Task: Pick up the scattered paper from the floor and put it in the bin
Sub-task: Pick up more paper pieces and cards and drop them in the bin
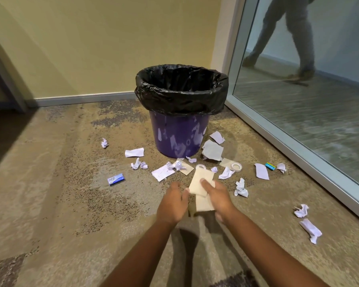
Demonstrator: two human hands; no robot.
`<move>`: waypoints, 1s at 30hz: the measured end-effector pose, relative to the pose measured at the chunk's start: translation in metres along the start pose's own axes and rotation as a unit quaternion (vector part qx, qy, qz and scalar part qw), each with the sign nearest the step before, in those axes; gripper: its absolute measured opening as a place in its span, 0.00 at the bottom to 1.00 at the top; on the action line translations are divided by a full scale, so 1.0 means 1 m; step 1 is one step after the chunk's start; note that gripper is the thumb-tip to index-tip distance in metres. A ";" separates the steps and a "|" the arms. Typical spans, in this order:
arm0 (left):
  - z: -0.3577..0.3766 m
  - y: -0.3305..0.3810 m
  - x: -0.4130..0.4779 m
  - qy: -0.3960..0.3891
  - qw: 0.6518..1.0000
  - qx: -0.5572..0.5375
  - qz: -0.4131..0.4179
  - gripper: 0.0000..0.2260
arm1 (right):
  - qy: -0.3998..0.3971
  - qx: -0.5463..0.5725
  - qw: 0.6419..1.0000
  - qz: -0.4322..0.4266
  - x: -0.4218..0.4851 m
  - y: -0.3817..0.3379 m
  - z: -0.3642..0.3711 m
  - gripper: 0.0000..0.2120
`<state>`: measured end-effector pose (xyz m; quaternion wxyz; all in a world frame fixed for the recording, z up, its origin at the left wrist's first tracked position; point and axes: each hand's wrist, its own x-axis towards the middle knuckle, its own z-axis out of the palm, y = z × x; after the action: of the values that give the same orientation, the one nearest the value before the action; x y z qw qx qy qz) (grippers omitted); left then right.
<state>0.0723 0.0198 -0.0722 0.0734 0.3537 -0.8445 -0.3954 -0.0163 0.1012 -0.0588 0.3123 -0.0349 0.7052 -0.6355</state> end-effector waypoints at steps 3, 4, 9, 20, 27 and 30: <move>-0.001 -0.021 0.004 -0.008 0.992 0.122 0.016 0.23 | 0.028 0.017 0.999 -0.043 0.023 -0.040 0.001 0.16; 0.000 -0.027 0.006 -0.020 0.986 0.168 0.012 0.26 | 0.032 0.035 0.997 -0.062 0.030 -0.058 0.003 0.17; 0.005 -0.051 0.009 -0.117 0.963 0.238 -0.053 0.32 | 0.025 0.146 0.978 -0.148 0.055 -0.165 0.022 0.16; 0.018 -0.062 0.014 -0.138 0.952 0.256 -0.092 0.40 | -0.013 0.218 0.971 -0.093 0.068 -0.256 0.079 0.20; 0.016 -0.060 0.013 -0.141 0.953 0.252 -0.094 0.40 | -0.001 0.197 0.961 -0.195 0.064 -0.224 0.061 0.21; 0.016 -0.059 0.012 -0.139 0.950 0.266 -0.090 0.39 | 0.065 0.143 0.959 -0.238 0.062 -0.188 0.037 0.13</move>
<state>0.0888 -0.0038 -0.1270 -0.1776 0.3767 -0.8853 -0.2067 -0.1137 0.0058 0.0897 0.1075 -0.1153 0.5971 -0.7865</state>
